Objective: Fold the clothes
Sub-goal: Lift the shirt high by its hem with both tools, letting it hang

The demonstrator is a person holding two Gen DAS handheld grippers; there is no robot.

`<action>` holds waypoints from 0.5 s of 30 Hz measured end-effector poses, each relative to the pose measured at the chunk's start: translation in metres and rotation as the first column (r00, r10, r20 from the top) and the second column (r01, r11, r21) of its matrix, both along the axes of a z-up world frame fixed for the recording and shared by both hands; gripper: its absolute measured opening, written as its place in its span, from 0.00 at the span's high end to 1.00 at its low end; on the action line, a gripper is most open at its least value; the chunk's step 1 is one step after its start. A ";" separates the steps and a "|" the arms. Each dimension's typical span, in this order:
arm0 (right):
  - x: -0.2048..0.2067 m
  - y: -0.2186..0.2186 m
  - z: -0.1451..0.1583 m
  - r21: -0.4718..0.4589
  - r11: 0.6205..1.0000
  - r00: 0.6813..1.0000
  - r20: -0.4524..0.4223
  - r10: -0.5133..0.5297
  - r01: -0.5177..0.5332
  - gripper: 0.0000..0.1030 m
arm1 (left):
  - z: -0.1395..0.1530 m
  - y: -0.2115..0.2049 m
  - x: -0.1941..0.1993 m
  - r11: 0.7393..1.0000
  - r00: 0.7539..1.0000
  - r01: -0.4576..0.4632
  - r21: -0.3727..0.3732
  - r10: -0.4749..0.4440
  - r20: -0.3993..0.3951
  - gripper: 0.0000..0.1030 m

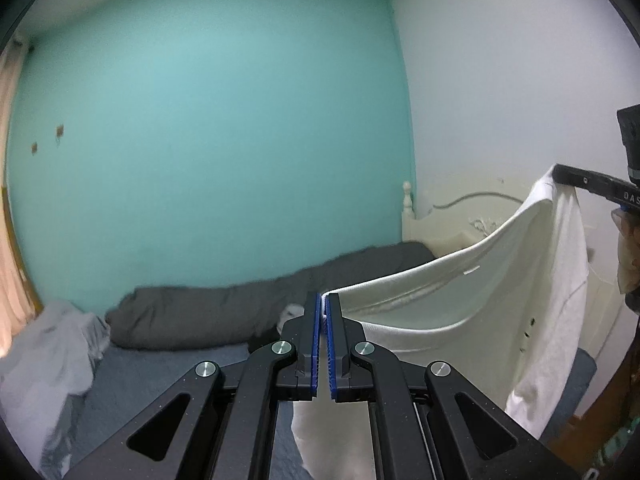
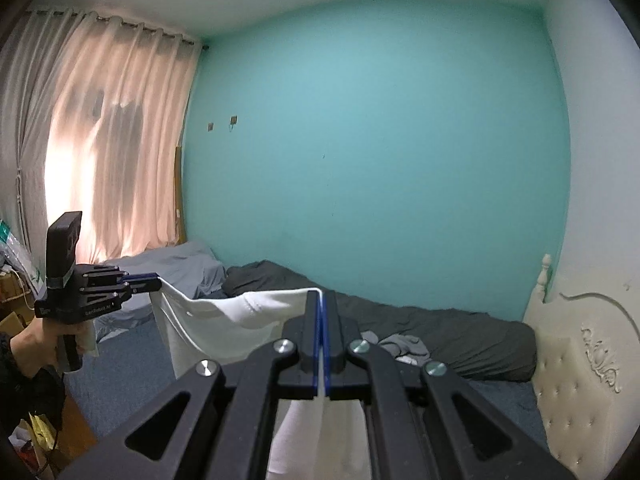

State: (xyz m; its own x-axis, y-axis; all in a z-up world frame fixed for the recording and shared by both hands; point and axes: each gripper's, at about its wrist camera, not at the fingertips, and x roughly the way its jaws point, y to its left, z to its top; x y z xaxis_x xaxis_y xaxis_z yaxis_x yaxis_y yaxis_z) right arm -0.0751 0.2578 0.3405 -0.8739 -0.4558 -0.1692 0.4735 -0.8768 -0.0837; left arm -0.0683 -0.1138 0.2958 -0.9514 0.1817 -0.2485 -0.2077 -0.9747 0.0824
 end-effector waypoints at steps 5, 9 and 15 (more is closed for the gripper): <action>0.025 0.006 0.015 -0.015 1.000 0.999 -0.041 0.012 -0.012 0.99 | 0.036 0.007 0.028 0.999 0.996 -0.041 -0.037 0.038 -0.080 0.97; 0.043 0.006 0.026 -0.021 0.999 0.998 -0.066 0.024 -0.025 0.99 | 0.062 0.005 0.055 0.996 0.989 -0.066 -0.052 0.058 -0.135 0.97; 0.068 -0.002 0.040 -0.035 0.998 0.995 -0.095 0.043 -0.047 0.99 | 0.087 -0.003 0.090 0.994 0.981 -0.094 -0.055 0.083 -0.177 0.97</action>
